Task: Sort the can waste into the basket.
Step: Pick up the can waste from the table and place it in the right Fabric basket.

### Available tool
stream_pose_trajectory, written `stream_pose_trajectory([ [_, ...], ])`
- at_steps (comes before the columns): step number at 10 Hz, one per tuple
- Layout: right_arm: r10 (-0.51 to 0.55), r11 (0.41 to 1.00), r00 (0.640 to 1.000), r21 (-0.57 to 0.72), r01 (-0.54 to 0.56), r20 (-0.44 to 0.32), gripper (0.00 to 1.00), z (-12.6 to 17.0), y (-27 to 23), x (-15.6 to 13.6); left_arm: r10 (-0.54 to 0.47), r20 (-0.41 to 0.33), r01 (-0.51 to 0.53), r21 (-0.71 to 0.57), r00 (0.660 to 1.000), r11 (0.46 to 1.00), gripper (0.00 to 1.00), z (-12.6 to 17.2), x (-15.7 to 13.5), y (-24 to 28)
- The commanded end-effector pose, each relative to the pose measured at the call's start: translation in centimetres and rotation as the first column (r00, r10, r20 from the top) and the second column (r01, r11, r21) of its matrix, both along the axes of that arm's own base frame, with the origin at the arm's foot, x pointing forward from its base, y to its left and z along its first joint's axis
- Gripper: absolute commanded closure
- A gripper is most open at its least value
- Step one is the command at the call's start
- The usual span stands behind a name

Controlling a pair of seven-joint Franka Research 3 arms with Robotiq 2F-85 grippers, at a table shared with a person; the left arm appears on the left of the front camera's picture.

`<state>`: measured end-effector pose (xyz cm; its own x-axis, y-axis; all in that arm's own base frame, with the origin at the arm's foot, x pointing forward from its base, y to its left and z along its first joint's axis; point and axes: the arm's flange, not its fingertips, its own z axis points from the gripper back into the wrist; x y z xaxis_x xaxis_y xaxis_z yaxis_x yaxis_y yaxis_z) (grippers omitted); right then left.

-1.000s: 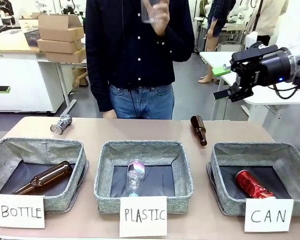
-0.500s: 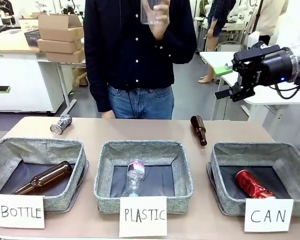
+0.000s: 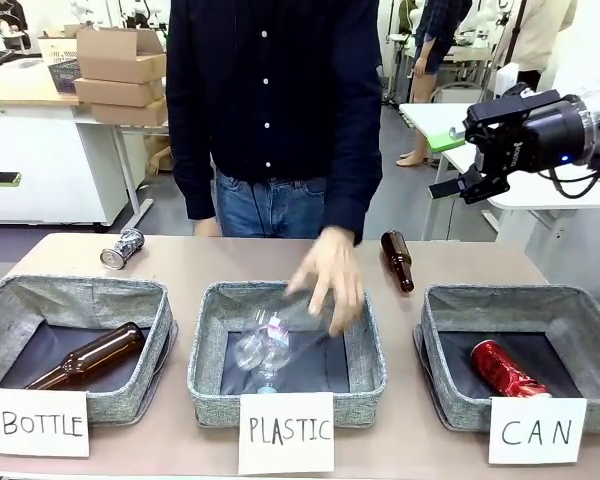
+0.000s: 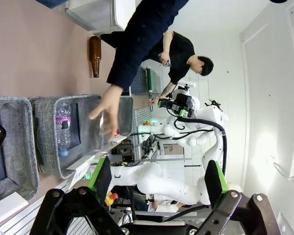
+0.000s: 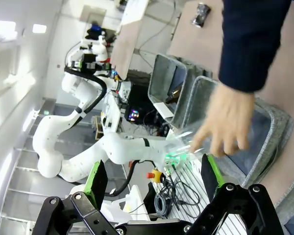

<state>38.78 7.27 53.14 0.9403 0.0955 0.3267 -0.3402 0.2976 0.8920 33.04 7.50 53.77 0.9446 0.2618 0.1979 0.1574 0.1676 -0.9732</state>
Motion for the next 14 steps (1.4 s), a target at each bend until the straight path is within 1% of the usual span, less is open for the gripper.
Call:
stream_pose_trajectory([
  [1,0.009,1.000,1.000,-0.003,-0.009,-0.012,0.00,0.6,-0.2,0.2,0.015,0.060,-0.031,0.286,0.998,0.958,0.00,0.8,1.6,-1.4],
  [2,0.009,1.000,1.000,-0.003,-0.009,-0.012,0.00,0.6,-0.2,0.2,0.015,0.041,-0.034,0.494,0.999,0.869,0.00,1.0,4.5,-3.1],
  [3,0.009,1.000,1.000,-0.003,-0.009,-0.012,0.00,0.6,-0.2,0.2,-0.041,-0.035,0.054,0.602,0.999,0.797,0.00,0.4,7.5,-5.0],
  [4,0.009,1.000,1.000,-0.003,-0.009,-0.012,0.00,0.6,-0.2,0.2,-0.001,-0.054,0.039,0.712,0.999,0.701,0.00,-0.5,10.1,-5.9],
  [5,0.009,1.000,1.000,-0.003,-0.009,-0.012,0.00,0.6,-0.2,0.2,0.045,-0.054,0.016,0.806,0.998,0.591,0.00,-1.4,12.4,-6.1],
  [6,0.009,1.000,1.000,-0.003,-0.009,-0.012,0.00,0.6,-0.2,0.2,0.061,-0.057,0.024,0.898,0.997,0.438,0.00,-3.0,14.6,-6.3],
  [7,0.009,1.000,1.000,-0.003,-0.009,-0.012,0.00,0.6,-0.2,0.2,0.077,-0.049,0.026,0.962,0.996,0.272,0.00,-5.1,16.9,-6.5],
  [8,0.009,1.000,1.000,-0.003,-0.009,-0.012,0.00,0.6,-0.2,0.2,-0.023,-0.157,0.158,0.957,0.987,0.244,0.00,-7.5,19.1,-7.0],
  [9,0.009,1.000,1.000,-0.003,-0.009,-0.012,0.00,0.6,-0.2,0.2,-0.056,-0.133,0.142,0.964,0.990,0.224,0.00,-9.0,21.1,-7.3],
  [10,0.009,1.000,1.000,-0.003,-0.009,-0.012,0.00,0.6,-0.2,0.2,-0.059,-0.073,0.089,0.938,0.996,0.335,0.00,-10.0,23.4,-7.6],
  [11,0.009,1.000,1.000,-0.003,-0.009,-0.012,0.00,0.6,-0.2,0.2,-0.028,-0.088,0.092,0.964,0.996,0.249,0.00,-9.8,18.9,-6.9],
  [13,0.009,1.000,1.000,-0.003,-0.009,-0.012,0.00,0.6,-0.2,0.2,-0.028,-0.088,0.092,0.964,0.996,0.249,0.00,-9.8,18.9,-6.9],
  [14,0.009,1.000,1.000,-0.003,-0.009,-0.012,0.00,0.6,-0.2,0.2,-0.044,-0.107,0.115,0.962,0.993,0.250,0.00,-11.4,21.2,-7.3],
])
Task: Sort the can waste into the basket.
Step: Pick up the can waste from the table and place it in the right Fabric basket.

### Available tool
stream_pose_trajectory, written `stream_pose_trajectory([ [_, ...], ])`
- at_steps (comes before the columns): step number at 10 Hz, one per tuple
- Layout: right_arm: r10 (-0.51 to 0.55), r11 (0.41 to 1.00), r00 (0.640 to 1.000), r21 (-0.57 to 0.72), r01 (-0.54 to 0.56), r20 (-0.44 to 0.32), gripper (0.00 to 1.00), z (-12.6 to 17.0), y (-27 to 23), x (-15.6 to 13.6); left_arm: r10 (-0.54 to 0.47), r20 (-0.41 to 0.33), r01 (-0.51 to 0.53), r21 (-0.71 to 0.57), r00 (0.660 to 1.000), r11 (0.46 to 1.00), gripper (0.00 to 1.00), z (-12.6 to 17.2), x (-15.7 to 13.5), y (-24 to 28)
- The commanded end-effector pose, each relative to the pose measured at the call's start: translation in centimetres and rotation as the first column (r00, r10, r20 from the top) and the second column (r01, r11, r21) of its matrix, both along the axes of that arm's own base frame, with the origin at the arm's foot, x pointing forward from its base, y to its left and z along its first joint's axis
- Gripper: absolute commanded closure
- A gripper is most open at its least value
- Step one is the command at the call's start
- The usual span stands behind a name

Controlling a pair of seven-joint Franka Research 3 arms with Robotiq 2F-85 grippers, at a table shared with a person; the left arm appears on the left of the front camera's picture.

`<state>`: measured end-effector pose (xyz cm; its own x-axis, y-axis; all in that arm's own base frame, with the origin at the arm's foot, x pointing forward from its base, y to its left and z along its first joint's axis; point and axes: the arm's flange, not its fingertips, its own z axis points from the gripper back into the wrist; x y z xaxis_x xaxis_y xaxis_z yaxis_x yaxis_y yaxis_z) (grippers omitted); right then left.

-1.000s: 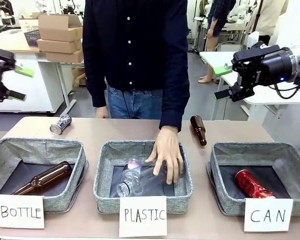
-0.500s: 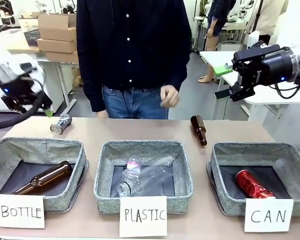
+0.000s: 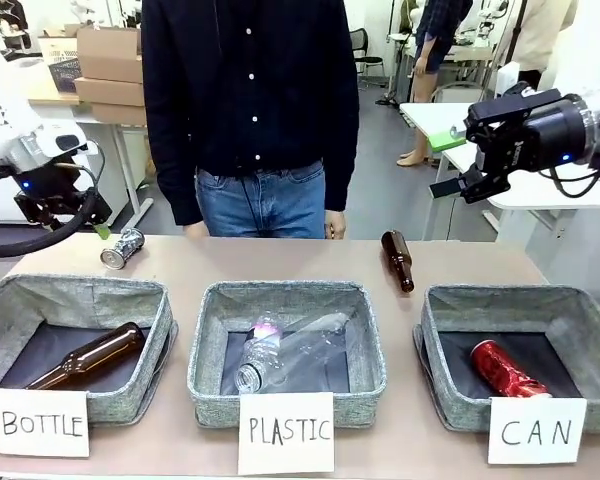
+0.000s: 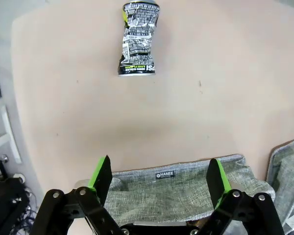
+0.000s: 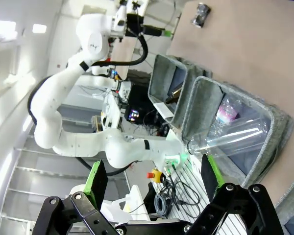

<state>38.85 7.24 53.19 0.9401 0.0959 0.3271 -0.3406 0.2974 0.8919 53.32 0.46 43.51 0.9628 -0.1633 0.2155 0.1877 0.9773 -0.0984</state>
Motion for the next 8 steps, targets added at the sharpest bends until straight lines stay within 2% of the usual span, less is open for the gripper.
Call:
stream_pose_trajectory([
  [1,0.009,1.000,1.000,-0.003,-0.009,-0.012,0.00,0.5,-0.2,0.2,-0.039,-0.035,0.039,-0.015,0.999,0.999,0.00,-1.5,3.6,-0.6],
  [2,0.009,1.000,1.000,-0.003,-0.009,-0.012,0.00,0.5,-0.2,0.2,-0.036,-0.047,0.037,0.014,0.998,0.999,0.00,-2.5,7.0,-1.2],
  [4,0.009,1.000,1.000,-0.003,-0.009,-0.012,0.00,0.5,-0.2,0.2,-0.029,-0.081,0.033,0.055,0.996,0.998,0.00,-4.9,11.2,-2.1],
  [6,0.009,1.000,1.000,-0.003,-0.009,-0.012,0.00,0.5,-0.2,0.2,-0.008,-0.109,0.016,0.076,0.994,0.997,0.00,-7.4,13.3,-2.6],
  [8,0.009,1.000,1.000,-0.003,-0.009,-0.012,0.00,0.5,-0.2,0.2,0.021,-0.187,-0.004,0.093,0.982,0.996,0.00,-10.4,14.7,-2.4],
])
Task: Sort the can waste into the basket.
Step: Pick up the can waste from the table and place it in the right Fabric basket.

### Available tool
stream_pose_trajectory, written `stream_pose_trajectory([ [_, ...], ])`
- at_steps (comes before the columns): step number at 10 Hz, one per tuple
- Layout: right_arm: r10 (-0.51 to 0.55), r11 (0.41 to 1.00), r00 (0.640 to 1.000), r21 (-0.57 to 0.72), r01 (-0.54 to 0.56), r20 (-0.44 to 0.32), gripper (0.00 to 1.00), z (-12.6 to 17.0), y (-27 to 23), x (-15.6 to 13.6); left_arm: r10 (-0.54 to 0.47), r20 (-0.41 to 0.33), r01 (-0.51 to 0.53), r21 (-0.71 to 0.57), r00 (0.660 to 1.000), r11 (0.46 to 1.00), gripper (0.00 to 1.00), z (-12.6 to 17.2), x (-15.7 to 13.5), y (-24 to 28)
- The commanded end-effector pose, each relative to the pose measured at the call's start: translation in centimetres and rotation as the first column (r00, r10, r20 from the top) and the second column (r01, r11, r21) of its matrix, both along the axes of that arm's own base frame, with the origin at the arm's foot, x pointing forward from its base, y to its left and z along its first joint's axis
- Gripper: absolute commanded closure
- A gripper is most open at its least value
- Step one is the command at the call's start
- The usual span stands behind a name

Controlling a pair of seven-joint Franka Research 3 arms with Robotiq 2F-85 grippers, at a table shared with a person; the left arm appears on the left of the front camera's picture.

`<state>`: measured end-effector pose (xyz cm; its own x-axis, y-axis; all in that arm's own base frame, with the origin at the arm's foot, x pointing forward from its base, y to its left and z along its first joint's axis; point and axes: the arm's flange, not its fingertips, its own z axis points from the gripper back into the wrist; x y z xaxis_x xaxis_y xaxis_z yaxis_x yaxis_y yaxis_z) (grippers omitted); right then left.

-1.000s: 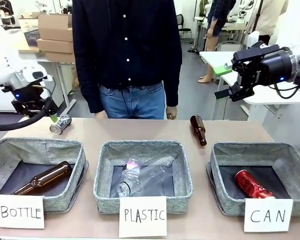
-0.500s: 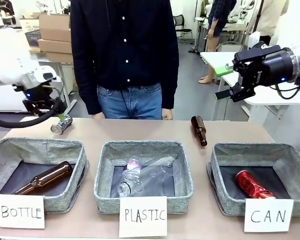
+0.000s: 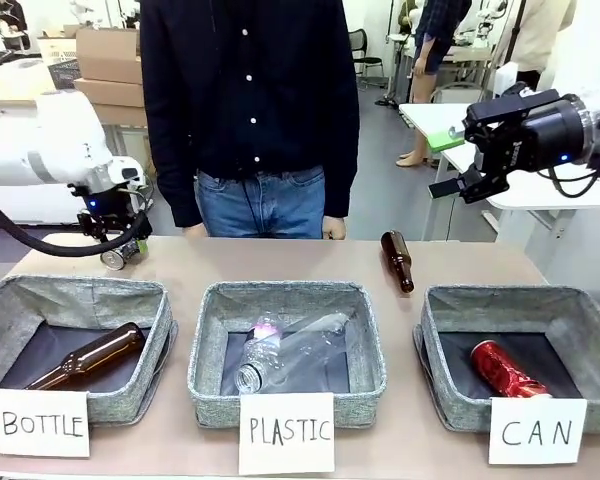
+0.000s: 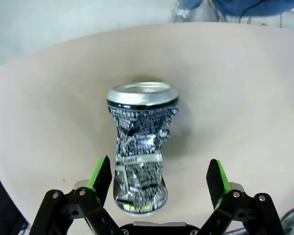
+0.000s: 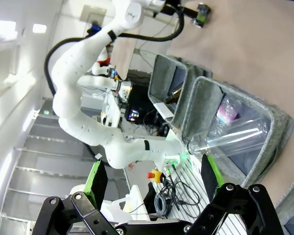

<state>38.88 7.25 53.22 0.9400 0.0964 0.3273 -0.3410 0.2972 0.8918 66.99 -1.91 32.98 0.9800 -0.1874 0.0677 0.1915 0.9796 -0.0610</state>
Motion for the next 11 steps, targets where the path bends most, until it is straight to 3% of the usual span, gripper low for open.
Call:
stream_pose_trajectory([
  [1,0.008,1.000,1.000,-0.003,-0.008,-0.013,0.00,0.47,-0.16,0.14,0.032,-0.068,-0.030,0.032,0.997,0.999,0.00,-0.68,1.30,0.12],
  [5,0.008,1.000,1.000,-0.003,-0.008,-0.013,0.00,0.47,-0.16,0.14,0.048,-0.089,-0.047,0.015,0.995,0.999,0.00,-1.49,1.53,0.59],
  [6,0.008,1.000,1.000,-0.003,-0.008,-0.013,0.00,0.47,-0.16,0.14,0.053,-0.095,-0.054,0.000,0.994,0.999,0.09,-1.53,1.54,0.61],
  [7,0.008,1.000,1.000,-0.003,-0.008,-0.013,0.00,0.47,-0.16,0.14,0.052,-0.083,-0.052,0.001,0.995,0.999,0.60,-1.62,1.37,0.59],
  [8,0.008,1.000,1.000,-0.003,-0.008,-0.013,0.00,0.47,-0.16,0.14,0.051,-0.076,-0.050,0.004,0.996,0.999,0.69,-1.57,1.21,0.55],
  [9,0.008,1.000,1.000,-0.003,-0.008,-0.013,0.00,0.47,-0.16,0.14,0.044,-0.060,-0.045,-0.003,0.997,0.999,1.00,-1.36,1.01,0.63],
  [11,0.008,1.000,1.000,-0.003,-0.008,-0.013,0.00,0.47,-0.16,0.14,0.037,-0.050,-0.038,-0.012,0.998,0.999,1.00,-1.24,0.80,0.52],
])
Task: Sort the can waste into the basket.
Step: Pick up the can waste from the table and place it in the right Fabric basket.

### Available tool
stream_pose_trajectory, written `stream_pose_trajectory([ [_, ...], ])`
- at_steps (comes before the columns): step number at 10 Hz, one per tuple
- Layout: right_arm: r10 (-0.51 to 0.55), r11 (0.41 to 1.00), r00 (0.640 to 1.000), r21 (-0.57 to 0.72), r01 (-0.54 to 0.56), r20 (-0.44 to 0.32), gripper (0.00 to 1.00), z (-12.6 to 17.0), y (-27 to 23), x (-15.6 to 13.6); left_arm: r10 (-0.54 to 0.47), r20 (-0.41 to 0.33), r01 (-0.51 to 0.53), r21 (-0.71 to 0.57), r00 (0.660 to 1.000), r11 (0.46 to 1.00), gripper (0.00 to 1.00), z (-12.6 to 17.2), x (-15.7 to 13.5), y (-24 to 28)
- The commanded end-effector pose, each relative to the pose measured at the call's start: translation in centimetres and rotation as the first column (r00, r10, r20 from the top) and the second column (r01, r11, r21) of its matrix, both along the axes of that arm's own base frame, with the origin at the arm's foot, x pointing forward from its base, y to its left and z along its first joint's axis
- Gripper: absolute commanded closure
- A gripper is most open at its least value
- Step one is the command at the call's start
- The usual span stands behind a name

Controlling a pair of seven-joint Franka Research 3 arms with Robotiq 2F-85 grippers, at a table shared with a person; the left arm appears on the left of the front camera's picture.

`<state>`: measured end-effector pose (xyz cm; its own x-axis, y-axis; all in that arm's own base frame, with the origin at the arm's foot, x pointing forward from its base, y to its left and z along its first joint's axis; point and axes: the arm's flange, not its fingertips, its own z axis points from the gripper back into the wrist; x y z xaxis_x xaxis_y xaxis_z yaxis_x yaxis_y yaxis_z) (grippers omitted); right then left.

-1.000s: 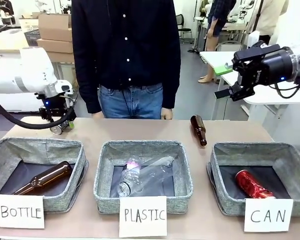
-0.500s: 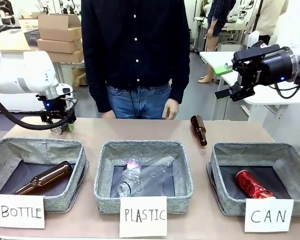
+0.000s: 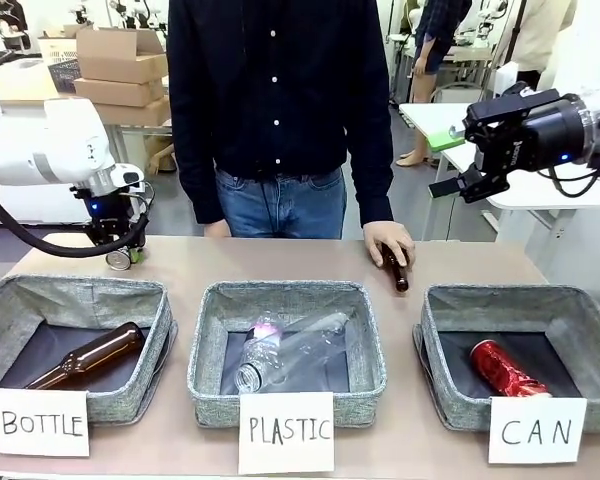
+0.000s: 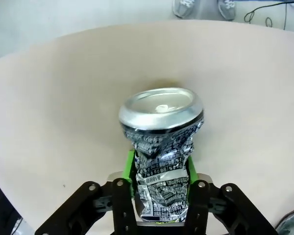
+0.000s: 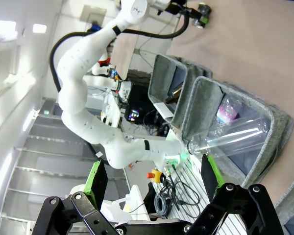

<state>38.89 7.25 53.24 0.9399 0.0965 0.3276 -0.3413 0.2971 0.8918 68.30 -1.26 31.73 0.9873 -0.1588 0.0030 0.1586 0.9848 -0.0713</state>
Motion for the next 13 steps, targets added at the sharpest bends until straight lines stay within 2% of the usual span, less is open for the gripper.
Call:
stream_pose_trajectory([
  [1,0.008,1.000,1.000,-0.003,-0.008,-0.013,0.00,0.5,-0.2,0.1,0.006,0.013,-0.006,-0.014,1.000,1.000,0.96,-0.1,-0.5,-0.2],
  [2,0.008,1.000,1.000,-0.003,-0.008,-0.013,0.00,0.5,-0.2,0.1,0.006,0.016,-0.005,-0.016,1.000,1.000,1.00,-0.1,-0.6,-0.2],
  [6,0.008,1.000,1.000,-0.003,-0.008,-0.013,0.00,0.5,-0.2,0.1,0.054,0.015,-0.053,-0.058,0.998,0.997,1.00,0.4,-1.4,0.3],
  [7,0.008,1.000,1.000,-0.003,-0.008,-0.013,0.00,0.5,-0.2,0.1,0.061,0.034,-0.060,-0.037,0.998,0.998,1.00,1.1,-1.8,0.6],
  [8,0.008,1.000,1.000,-0.003,-0.008,-0.013,0.00,0.5,-0.2,0.1,0.047,0.034,-0.044,-0.073,0.998,0.996,1.00,3.7,-3.4,1.0],
  [9,0.008,1.000,1.000,-0.003,-0.008,-0.013,0.00,0.5,-0.2,0.1,-0.010,0.014,0.012,-0.132,1.000,0.991,1.00,8.4,-7.2,1.7],
  [10,0.008,1.000,1.000,-0.003,-0.008,-0.013,0.00,0.5,-0.2,0.1,-0.074,0.035,0.079,-0.198,0.997,0.977,1.00,12.6,-11.6,2.5],
  [11,0.008,1.000,1.000,-0.003,-0.008,-0.013,0.00,0.5,-0.2,0.1,-0.238,0.026,0.234,-0.307,0.971,0.922,1.00,16.4,-16.3,3.5],
  [12,0.008,1.000,1.000,-0.003,-0.008,-0.013,0.00,0.5,-0.2,0.1,-0.305,0.128,0.331,-0.339,0.944,0.881,1.00,19.2,-20.6,4.1],
  [13,0.008,1.000,1.000,-0.003,-0.008,-0.013,0.00,0.5,-0.2,0.1,-0.389,0.179,0.428,-0.369,0.904,0.825,1.00,20.8,-24.6,4.3],
])
